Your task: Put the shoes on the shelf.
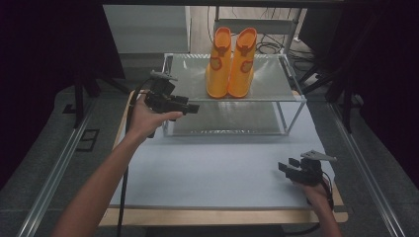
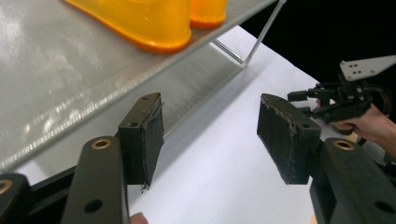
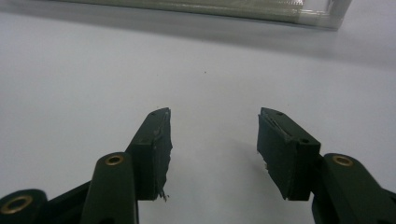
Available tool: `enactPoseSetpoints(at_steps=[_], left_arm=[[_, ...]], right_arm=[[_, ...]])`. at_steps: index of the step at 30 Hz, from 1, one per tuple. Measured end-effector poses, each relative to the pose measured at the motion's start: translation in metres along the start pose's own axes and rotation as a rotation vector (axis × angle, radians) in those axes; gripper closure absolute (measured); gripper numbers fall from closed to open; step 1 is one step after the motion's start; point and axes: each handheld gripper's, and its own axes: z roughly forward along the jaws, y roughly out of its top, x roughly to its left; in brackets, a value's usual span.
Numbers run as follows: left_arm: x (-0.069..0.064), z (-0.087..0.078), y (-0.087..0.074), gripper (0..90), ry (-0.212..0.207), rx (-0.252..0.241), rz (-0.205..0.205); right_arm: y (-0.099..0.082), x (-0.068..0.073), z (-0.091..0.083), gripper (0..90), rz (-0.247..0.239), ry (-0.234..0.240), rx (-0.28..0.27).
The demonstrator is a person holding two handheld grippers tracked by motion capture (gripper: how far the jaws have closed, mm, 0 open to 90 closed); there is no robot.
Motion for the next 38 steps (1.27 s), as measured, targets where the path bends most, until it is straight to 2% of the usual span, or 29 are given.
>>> enactPoseSetpoints(at_steps=[7, 13, 17, 22, 25, 29, 38], left_arm=[[0.001, -0.006, -0.029, 40.4, -0.017, -0.001, -0.014], [-0.001, -0.006, -0.060, 40.2, -0.005, -0.004, -0.011], [0.000, 0.001, -0.084, 39.9, -0.009, 0.006, -0.025], [0.006, 0.011, -0.112, 39.4, -0.035, 0.002, -0.073], [0.010, 0.015, -0.125, 39.3, -0.009, 0.017, -0.082], [0.013, 0.018, -0.131, 39.4, 0.009, 0.035, -0.086], [0.011, 0.020, -0.127, 39.2, 0.008, 0.034, -0.080]], right_arm=[[0.000, 0.000, 0.001, 44.7, -0.001, 0.000, 0.005], [0.000, 0.000, 0.001, 44.6, -0.002, -0.001, 0.009], [0.000, 0.001, 0.002, 44.6, -0.002, 0.000, 0.009], [0.000, 0.000, 0.002, 44.6, -0.006, -0.003, 0.007], [0.000, 0.000, 0.001, 44.6, -0.003, -0.004, 0.006], [0.000, 0.000, 0.001, 44.7, -0.005, -0.004, 0.003], [0.002, 0.001, -0.001, 43.9, -0.006, -0.009, -0.012]])
